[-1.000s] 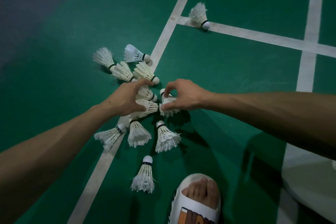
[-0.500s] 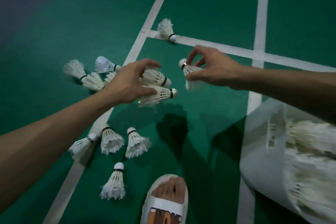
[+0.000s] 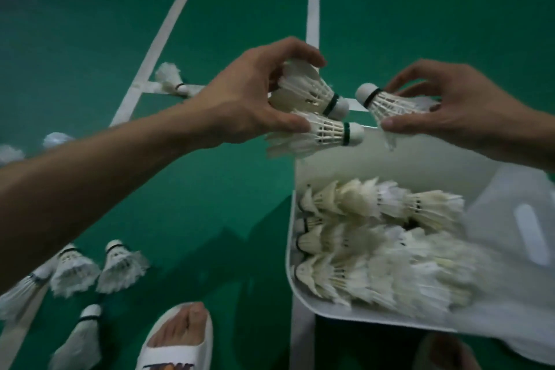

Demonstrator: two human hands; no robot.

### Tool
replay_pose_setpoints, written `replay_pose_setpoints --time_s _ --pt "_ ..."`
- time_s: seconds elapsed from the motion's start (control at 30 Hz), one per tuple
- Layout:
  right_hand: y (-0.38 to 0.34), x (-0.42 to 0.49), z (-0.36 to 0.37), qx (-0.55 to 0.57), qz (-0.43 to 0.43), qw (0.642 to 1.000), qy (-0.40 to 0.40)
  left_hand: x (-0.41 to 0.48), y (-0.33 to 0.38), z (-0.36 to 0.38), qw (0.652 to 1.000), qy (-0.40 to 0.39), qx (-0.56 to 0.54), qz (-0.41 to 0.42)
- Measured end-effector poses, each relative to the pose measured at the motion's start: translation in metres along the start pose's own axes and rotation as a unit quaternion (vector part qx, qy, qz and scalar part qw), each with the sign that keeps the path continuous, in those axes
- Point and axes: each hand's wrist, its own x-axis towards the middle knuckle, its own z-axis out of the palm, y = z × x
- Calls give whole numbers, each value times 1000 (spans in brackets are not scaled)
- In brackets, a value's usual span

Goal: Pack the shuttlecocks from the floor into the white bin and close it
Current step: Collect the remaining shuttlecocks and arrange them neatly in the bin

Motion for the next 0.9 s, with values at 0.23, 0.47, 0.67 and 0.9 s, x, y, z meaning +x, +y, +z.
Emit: replay_pose_setpoints --time_s 0.23,0.47,0.67,0.9 --pt "78 -54 -27 -80 27 995 -53 34 20 83 971 -194 136 -7" --pt "134 -84 -22 -155 89 979 -96 42 25 143 950 -258 174 2" --pt "135 -97 -23 -164 79 977 -112 33 10 155 960 -235 152 4" --pt "124 -107 -18 -223 60 950 -209 30 -6 152 969 -209 130 -11"
